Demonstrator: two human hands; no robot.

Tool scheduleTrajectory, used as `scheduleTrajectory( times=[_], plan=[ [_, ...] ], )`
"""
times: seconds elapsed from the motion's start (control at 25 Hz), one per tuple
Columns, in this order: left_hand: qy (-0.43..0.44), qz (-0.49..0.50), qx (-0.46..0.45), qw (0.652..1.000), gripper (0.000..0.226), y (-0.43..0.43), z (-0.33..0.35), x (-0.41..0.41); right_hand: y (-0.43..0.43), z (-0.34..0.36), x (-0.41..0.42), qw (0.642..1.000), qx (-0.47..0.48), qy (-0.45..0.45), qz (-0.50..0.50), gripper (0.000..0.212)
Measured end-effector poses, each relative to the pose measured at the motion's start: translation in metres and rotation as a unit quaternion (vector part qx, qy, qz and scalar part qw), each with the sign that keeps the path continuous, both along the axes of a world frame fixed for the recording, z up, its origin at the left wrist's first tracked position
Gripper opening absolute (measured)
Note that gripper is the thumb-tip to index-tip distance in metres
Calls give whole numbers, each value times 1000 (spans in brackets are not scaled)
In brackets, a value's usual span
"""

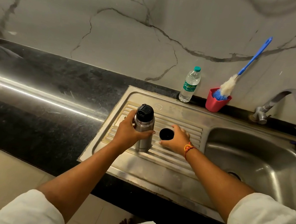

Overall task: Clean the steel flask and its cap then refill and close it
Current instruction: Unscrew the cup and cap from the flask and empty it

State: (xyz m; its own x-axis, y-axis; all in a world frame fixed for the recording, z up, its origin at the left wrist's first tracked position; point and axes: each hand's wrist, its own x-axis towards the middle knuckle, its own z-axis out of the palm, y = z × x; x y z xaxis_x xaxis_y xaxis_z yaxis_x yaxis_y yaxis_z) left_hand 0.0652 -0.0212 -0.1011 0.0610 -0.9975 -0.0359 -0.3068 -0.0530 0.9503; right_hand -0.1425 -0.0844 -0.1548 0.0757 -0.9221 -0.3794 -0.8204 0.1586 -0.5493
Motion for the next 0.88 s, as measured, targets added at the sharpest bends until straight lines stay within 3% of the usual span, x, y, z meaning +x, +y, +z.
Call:
scheduleTrajectory(
  times=[0.12, 0.16, 0.28, 0.4, 0.56, 0.68, 0.88],
  plan=[
    [-2, 7, 2, 1000, 75, 1, -2, -1, 7, 42, 12, 989, -94, -105, -43, 35],
    [-2, 9, 3, 1000, 75, 1, -1, -2, 11, 62, 20, 980, -128, -141, -49, 29],
    [0, 17, 13, 1000, 73, 2, -1, -4, 19, 119, 45, 969, -212, -108, 67, 52],
    [-12, 20, 29, 999, 64, 2, -1, -5, 18, 144, 60, 930, -291, 60, 215, 63],
    [-18, 34, 29, 999, 52, 0, -3, -8, 9, 145, 72, 884, -328, 209, 258, 72],
    [-30, 28, 23, 999, 54, -1, -3, -9, 6, 147, 79, 869, -351, 233, 261, 71],
    [-59, -30, 27, 997, 47, -11, -2, 8, 0, 148, 74, 850, -370, 199, 318, 55]
  ],
)
